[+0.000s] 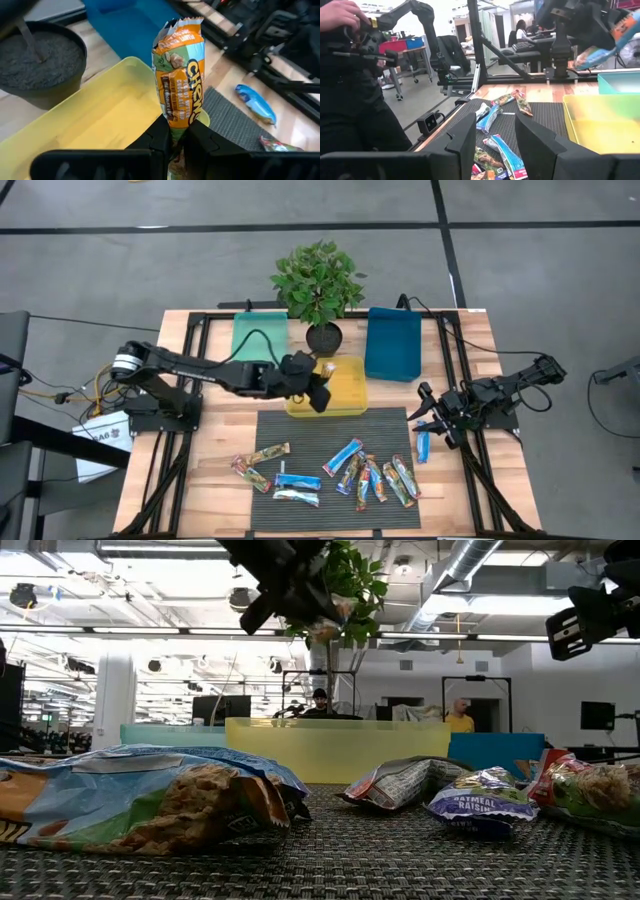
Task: Pick and place Granola Bars by type
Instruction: Put the orange granola bar into the yellow bin
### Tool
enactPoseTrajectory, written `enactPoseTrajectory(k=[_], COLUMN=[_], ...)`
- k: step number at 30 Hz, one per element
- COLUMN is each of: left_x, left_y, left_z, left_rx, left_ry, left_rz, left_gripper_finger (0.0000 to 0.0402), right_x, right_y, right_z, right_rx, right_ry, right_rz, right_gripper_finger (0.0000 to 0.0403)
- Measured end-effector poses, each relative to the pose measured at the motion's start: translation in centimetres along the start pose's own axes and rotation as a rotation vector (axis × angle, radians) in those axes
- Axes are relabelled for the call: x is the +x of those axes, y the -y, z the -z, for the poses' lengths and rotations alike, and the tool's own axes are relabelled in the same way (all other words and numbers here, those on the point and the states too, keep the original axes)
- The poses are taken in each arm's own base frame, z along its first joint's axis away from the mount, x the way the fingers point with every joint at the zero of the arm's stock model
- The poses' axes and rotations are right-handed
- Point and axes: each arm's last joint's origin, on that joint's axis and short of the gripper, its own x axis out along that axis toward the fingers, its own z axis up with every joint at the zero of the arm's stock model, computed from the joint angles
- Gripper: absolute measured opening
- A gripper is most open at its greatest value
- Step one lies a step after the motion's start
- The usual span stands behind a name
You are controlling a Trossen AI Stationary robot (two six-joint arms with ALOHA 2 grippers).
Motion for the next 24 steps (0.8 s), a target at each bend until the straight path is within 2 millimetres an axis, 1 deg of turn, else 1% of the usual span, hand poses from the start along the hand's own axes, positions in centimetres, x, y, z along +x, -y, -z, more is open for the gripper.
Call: enactPoseTrajectory(k=[2, 5, 9, 13, 15, 24], left_x=[0.3, 0.3, 0.3, 0.3, 0.6, 1.9], left_y=[0.4, 0.4, 0.0, -0.6, -1.1, -3.9], left_z=[-0.3, -0.5, -0.2, 0.1, 0.5, 3.4], left_rx=[-0.007, -0.019, -0.04, -0.12, -0.179, -0.459], left_ry=[0.002, 0.007, 0.012, -0.016, -0.021, -0.107], left_rz=[-0.001, -0.003, -0.075, -0.138, -0.16, -0.245], left_gripper_finger=[0.0027, 0.0027, 0.0027, 0.0027, 0.0027, 0.0027], right_x=[0.0, 0.0, 0.0, 0.0, 0.0, 0.0], right_y=[0.0, 0.0, 0.0, 0.0, 0.0, 0.0], right_z=[0.0, 0.0, 0.0, 0.0, 0.0, 0.0], right_rx=[0.0, 0.0, 0.0, 0.0, 0.0, 0.0], right_ry=[0.002, 0.002, 0.002, 0.003, 0.003, 0.003], right_rz=[-0.001, 0.0, 0.0, 0.0, 0.0, 0.0], right_gripper_finger=[0.013, 0.013, 0.013, 0.013, 0.013, 0.013])
